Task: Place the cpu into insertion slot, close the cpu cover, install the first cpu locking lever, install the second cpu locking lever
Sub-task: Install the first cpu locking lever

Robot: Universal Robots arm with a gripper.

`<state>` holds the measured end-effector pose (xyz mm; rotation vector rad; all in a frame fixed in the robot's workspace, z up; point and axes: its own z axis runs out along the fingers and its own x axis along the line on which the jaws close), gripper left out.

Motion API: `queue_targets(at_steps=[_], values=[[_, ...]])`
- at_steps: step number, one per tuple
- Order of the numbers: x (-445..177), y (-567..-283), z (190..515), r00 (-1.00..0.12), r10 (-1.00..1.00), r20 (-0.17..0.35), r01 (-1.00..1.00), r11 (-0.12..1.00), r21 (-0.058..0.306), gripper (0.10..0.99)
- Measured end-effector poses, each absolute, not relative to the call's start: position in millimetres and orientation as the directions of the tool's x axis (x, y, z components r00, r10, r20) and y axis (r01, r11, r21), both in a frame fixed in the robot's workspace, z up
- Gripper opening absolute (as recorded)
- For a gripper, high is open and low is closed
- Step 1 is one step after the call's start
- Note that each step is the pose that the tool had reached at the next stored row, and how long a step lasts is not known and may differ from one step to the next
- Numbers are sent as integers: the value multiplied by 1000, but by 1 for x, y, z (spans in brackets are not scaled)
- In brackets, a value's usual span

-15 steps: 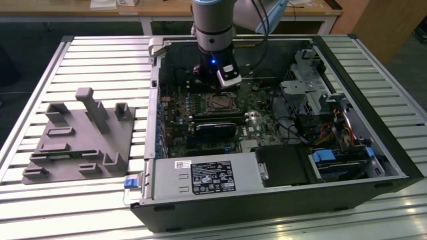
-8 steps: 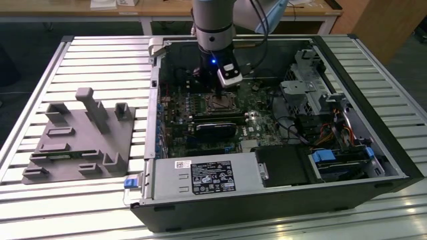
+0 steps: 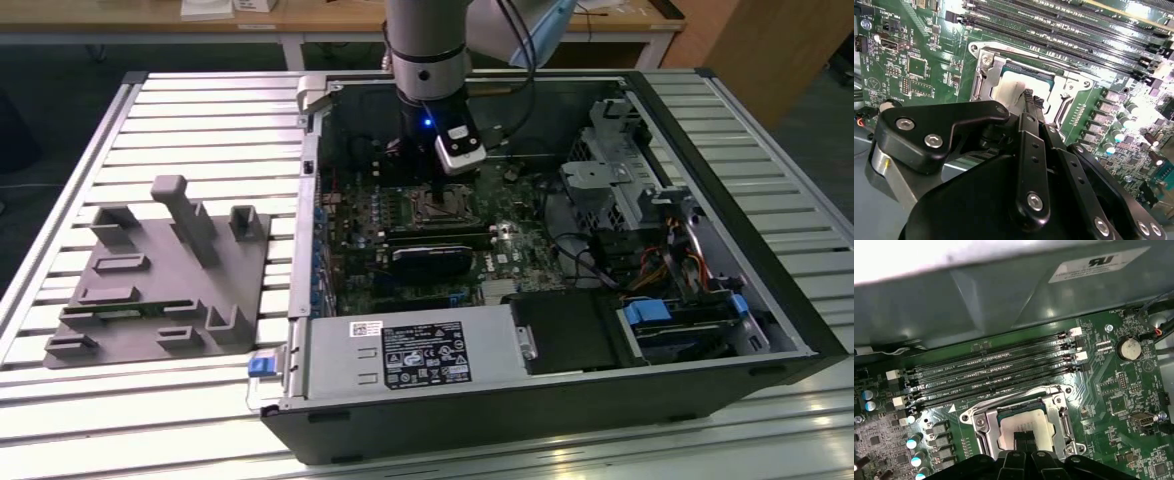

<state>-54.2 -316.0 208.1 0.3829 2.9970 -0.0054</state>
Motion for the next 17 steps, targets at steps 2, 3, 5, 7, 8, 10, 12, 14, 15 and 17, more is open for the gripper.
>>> queue_targets(at_steps=[2, 3, 5, 7, 8, 10, 12, 14, 15, 17], values=[[-54, -316, 208, -961, 250, -119, 251, 968, 12, 106], [-54, -316, 208, -961, 250, -119, 251, 968, 12, 106], [-54, -316, 210, -961, 250, -119, 251, 968, 12, 106], [-54, -316, 215, -961, 250, -119, 251, 968, 12, 106], [-54, -316, 217, -961, 250, -119, 251, 968, 12, 106], [-54, -316, 222, -961, 250, -119, 251, 968, 12, 106], [-54, -316, 226, -961, 250, -119, 251, 968, 12, 106], [-54, -316, 228, -961, 250, -119, 251, 968, 12, 106], [-54, -316, 228, -961, 250, -119, 251, 968, 12, 106], [-53, -316, 229, -961, 250, -119, 251, 968, 12, 106]])
